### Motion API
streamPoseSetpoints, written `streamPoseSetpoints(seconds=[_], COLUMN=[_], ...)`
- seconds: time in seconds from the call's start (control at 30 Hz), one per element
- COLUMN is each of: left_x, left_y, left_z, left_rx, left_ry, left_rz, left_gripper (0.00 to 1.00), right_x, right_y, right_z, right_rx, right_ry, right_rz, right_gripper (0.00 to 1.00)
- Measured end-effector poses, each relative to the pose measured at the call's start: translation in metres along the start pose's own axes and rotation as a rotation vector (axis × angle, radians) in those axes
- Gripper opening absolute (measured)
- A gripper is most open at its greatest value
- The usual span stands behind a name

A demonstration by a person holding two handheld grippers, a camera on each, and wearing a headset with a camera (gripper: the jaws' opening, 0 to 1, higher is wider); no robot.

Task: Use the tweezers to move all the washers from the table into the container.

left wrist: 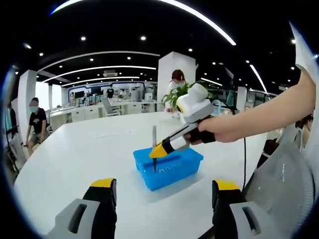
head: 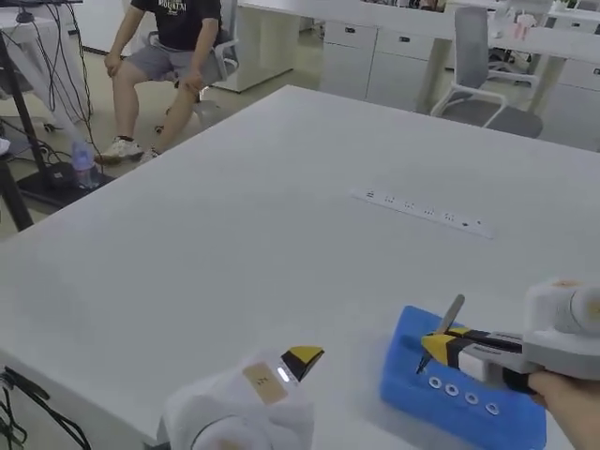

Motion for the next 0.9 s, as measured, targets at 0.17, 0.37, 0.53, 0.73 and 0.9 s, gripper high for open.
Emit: streamPoseSetpoints(seconds=[0.17, 0.37, 0.53, 0.73, 0.9], left_x=[0.000, 0.001, 0.001, 0.004, 0.001], left_y=[0.000, -0.001, -0.002, 0.000, -0.002], left_z=[-0.002, -0.002, -0.003, -0.016, -0.011], left_rx=[0.021, 0.016, 0.022, 0.147, 0.106], left_ry=[0.008, 0.000, -0.034, -0.180, -0.118], left_rz=[0.003, 0.012, 0.011, 0.007, 0.011], left_gripper=[0.81, 0.80, 0.81, 0.83, 0.87], right_x=[0.000, -0.004, -0.004, -0.002, -0.001], right_y=[-0.004, -0.006, -0.005, -0.004, 0.004], right_z=[0.003, 0.005, 0.005, 0.006, -0.002], right_rx=[-0.004, 0.002, 0.012, 0.039, 0.078], right_ry=[0.007, 0.008, 0.008, -0.026, -0.041], right_rz=[-0.006, -0.007, -0.015, -0.019, -0.019], right_gripper=[0.04, 0.04, 0.04, 0.05, 0.05])
Point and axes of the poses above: the centre of the closed fingertips' face, and the gripper's own axes: y roughly backward along the fingers, x roughly to its right, z roughly out of its underside, the point moved 8 cm from there along y, roughly backward along the fingers, and after that the axes turned 14 degrees about z, right-handed, at the moved point
